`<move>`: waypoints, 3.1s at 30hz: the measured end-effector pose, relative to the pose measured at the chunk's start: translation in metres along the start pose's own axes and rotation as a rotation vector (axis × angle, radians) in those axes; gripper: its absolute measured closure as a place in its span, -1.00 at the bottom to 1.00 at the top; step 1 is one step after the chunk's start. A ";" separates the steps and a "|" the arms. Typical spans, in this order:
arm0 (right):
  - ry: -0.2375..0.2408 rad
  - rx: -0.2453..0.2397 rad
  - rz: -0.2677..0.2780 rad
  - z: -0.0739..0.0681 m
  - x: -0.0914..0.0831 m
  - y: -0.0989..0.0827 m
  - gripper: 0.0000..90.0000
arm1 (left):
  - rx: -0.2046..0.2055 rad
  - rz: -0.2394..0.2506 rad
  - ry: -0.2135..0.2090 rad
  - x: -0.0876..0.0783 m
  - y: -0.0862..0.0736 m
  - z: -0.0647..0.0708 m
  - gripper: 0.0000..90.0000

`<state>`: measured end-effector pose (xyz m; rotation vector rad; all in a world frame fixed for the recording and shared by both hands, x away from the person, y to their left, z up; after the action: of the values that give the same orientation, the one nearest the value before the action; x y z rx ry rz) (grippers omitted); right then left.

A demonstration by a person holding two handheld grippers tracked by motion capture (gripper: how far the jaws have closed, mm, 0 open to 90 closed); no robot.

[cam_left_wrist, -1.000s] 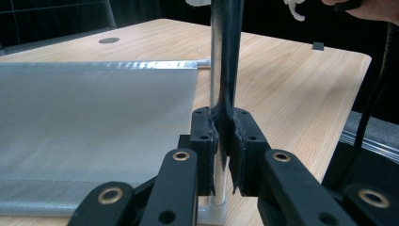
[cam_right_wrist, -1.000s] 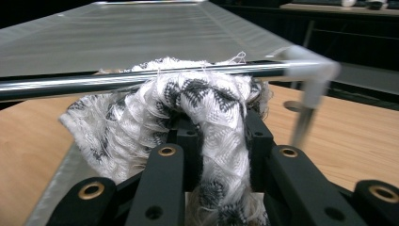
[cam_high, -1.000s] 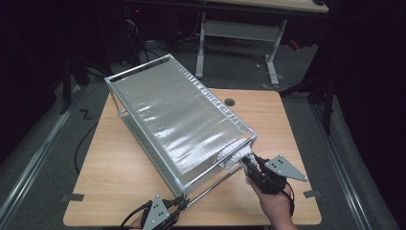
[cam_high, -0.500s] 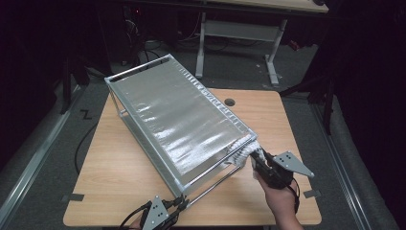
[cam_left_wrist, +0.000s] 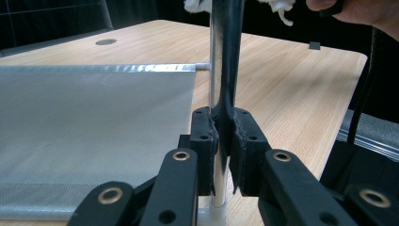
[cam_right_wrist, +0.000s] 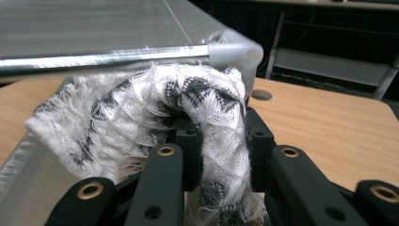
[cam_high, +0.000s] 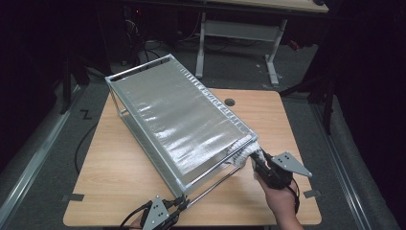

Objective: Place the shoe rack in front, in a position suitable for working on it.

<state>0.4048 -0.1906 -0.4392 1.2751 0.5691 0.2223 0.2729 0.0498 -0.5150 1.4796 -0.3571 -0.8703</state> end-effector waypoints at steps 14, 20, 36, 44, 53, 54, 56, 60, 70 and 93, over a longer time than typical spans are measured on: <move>0.009 -0.003 -0.061 0.001 0.011 -0.017 0.64 | 0.004 -0.003 -0.007 0.000 0.000 0.000 0.79; 0.018 -0.010 -0.114 -0.001 0.018 -0.033 0.63 | 0.008 -0.005 -0.014 0.002 0.000 0.001 0.79; 0.069 0.000 -0.320 -0.003 0.041 -0.090 0.62 | 0.013 -0.005 -0.025 0.004 0.001 0.002 0.79; 0.076 0.024 -0.355 -0.005 0.043 -0.097 0.64 | 0.011 -0.004 -0.024 0.005 0.001 0.002 0.79; 0.066 0.026 -0.326 -0.001 0.040 -0.090 0.59 | 0.013 -0.005 -0.027 0.005 0.001 0.003 0.79; 0.063 0.025 -0.322 -0.001 0.039 -0.089 0.60 | 0.014 -0.005 -0.028 0.005 0.001 0.003 0.79; 0.055 0.018 -0.302 0.001 0.037 -0.084 0.60 | 0.016 -0.004 -0.027 0.005 0.001 0.003 0.79; 0.043 0.016 -0.261 0.002 0.032 -0.071 0.60 | 0.018 -0.004 -0.028 0.005 0.001 0.003 0.79; 0.013 0.022 -0.078 0.011 0.006 -0.020 0.57 | 0.023 -0.006 -0.028 0.005 0.001 0.003 0.79; 0.010 0.005 -0.138 0.011 0.017 -0.043 0.58 | 0.031 -0.006 -0.030 0.005 0.001 0.005 0.79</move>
<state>0.4185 -0.2046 -0.4827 1.2349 0.6637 0.1129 0.2732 0.0430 -0.5153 1.4985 -0.3898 -0.8960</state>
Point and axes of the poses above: each handheld gripper's, and its own axes: x roughly forward along the jaws, y roughly out of its top, z roughly to its right, the point moved 9 cm from there along x, roughly forward along the jaws, and after that the axes turned 10 degrees about -x, right-handed, at the moved point
